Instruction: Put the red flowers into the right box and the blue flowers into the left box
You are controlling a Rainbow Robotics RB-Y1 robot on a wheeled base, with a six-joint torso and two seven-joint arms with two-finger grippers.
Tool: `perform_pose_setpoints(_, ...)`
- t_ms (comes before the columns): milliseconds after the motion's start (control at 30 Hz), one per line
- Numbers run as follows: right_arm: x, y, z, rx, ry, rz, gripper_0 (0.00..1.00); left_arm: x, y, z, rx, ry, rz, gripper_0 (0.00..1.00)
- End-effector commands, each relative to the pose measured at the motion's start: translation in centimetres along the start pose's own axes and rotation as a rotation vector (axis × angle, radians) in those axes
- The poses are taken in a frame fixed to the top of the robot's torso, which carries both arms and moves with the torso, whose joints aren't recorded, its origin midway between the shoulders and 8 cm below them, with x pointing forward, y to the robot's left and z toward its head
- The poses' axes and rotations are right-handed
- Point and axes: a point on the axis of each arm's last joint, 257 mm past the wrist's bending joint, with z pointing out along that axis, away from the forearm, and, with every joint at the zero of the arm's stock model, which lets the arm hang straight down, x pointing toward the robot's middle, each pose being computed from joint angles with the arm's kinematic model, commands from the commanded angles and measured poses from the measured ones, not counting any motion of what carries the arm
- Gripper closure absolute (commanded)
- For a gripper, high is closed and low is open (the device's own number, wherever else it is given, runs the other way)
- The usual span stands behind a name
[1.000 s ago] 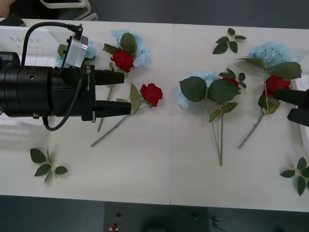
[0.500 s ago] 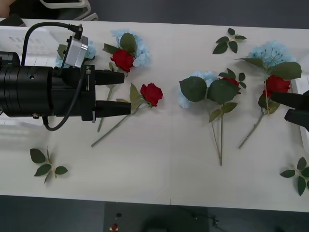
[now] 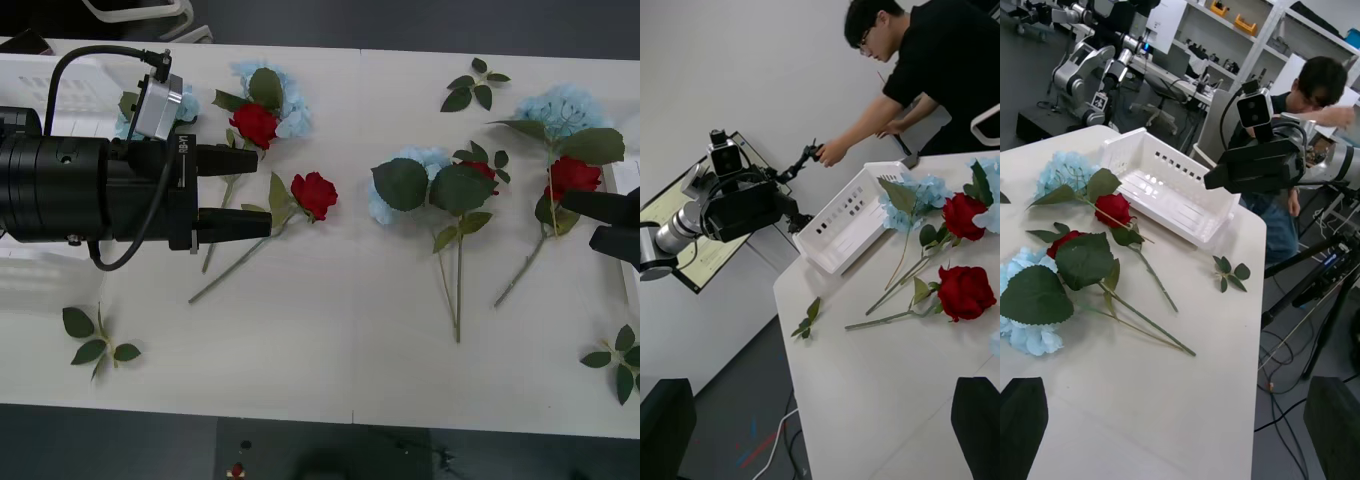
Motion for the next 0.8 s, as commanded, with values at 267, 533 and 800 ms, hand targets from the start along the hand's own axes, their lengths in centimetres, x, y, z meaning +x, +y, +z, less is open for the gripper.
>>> perform_pose_setpoints(267,-1.37,0.55,0.43,-0.019,-0.009,-0.046,0.0,-0.98,-0.03,-0.28,-0.004,0.005,0.044,0.0)
perform_pose_setpoints(533,-1.37,0.55,0.43,-0.019,-0.009,-0.046,0.0,-0.98,-0.03,-0.28,-0.004,0.005,0.044,0.0)
perform_pose_setpoints(800,-1.37,0.55,0.43,-0.019,-0.009,-0.046,0.0,-0.98,-0.03,-0.28,-0.004,0.005,0.044,0.0)
